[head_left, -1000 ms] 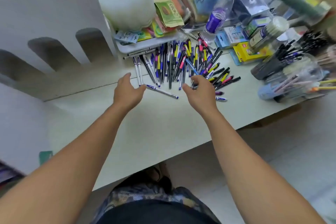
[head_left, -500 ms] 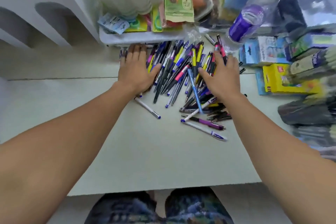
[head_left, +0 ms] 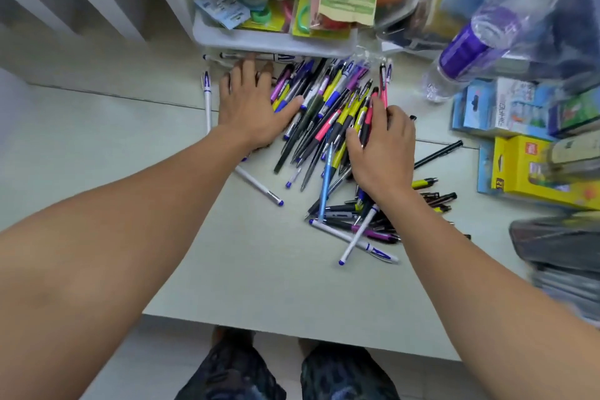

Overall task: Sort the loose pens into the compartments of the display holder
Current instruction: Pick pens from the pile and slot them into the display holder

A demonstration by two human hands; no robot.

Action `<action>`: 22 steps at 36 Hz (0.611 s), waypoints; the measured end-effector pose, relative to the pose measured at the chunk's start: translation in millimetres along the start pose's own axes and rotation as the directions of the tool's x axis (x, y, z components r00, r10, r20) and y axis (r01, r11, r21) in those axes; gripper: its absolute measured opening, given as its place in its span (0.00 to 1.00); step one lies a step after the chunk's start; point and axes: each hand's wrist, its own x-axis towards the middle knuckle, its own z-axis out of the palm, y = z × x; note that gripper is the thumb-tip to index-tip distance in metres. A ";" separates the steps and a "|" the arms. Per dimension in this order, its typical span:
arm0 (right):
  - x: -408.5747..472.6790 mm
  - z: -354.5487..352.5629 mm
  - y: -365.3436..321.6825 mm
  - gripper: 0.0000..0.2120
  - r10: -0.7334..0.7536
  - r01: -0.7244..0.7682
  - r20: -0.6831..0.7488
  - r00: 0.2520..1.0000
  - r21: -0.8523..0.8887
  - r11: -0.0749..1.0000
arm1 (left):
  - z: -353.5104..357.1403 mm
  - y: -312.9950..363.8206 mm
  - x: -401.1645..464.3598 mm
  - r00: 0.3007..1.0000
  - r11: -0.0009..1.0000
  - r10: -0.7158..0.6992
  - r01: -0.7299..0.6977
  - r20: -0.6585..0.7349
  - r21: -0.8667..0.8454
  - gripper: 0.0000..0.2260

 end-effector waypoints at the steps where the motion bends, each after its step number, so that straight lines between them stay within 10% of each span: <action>1: 0.2 0.6 -0.6 0.32 -0.011 0.011 0.002 1.000 0.003 1.000 | 1.8 -1.5 0.1 1.000 1.000 0.009 -0.009 -0.016 0.003 0.35; 15: 9.3 0.3 -17.2 0.33 0.071 -0.073 0.025 0.997 0.095 0.993 | 0.1 -4.2 14.4 1.000 0.999 0.013 -0.013 0.001 0.033 0.42; 22: 18.9 7.9 -29.8 0.37 0.156 -0.157 0.012 0.988 0.120 0.980 | 8.8 4.9 -11.5 0.995 0.996 0.034 -0.041 -0.089 -0.083 0.29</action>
